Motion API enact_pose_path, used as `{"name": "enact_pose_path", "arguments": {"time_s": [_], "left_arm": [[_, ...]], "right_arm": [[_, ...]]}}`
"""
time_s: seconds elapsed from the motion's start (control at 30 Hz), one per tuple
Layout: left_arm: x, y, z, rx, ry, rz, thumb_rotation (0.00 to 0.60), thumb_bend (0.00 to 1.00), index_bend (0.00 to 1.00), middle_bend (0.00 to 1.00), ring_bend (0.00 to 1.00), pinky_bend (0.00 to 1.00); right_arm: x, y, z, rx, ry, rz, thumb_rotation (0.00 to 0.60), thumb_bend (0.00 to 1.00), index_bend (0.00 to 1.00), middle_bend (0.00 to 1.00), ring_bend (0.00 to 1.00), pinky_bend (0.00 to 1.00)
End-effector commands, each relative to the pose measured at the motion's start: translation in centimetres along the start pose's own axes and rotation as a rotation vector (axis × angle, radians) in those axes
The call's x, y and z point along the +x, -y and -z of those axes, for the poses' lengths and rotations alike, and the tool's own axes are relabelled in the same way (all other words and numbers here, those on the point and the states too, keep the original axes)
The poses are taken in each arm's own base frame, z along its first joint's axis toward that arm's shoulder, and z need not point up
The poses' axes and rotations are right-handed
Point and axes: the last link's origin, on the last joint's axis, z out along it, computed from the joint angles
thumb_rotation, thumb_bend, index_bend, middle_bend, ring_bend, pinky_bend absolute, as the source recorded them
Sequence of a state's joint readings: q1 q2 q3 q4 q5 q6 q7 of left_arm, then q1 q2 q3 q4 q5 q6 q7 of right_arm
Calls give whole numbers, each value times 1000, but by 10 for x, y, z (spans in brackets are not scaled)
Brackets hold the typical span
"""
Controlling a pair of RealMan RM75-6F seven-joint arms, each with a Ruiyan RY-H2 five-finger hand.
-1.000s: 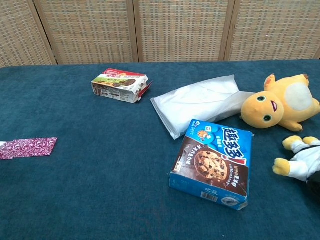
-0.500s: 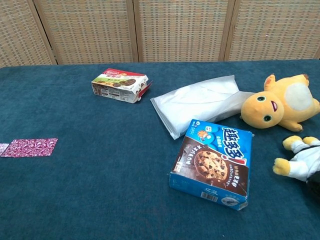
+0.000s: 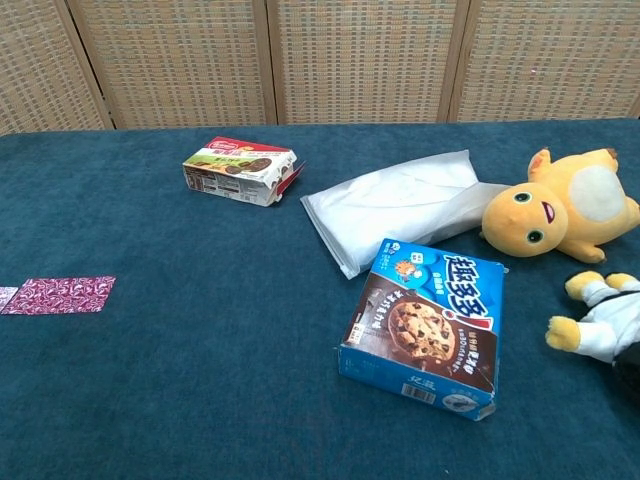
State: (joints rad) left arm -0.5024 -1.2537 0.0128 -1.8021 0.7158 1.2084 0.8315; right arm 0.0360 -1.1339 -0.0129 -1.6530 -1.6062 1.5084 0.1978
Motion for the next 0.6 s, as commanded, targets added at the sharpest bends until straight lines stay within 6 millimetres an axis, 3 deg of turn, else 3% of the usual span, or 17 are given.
{"name": "enact_pose_path", "arguments": {"time_s": [0.03,0.27,0.6], "left_arm": [[2,-17,2,-32,15,-26,600,924,98,0,0,0],[-6,-41,5,-53,70,-77,600,924,98,0,0,0],[-9,-46,-3,-28,99,-88,600,923,98,0,0,0]], "right_arm": [[0,-1,0,-1,1,-1,600,105,43,0,0,0],[0,-3,-1,-8,5,-7,600,105,43,0,0,0],[1,-3,-1,-5,3,-11,600,105,42,0,0,0]]}}
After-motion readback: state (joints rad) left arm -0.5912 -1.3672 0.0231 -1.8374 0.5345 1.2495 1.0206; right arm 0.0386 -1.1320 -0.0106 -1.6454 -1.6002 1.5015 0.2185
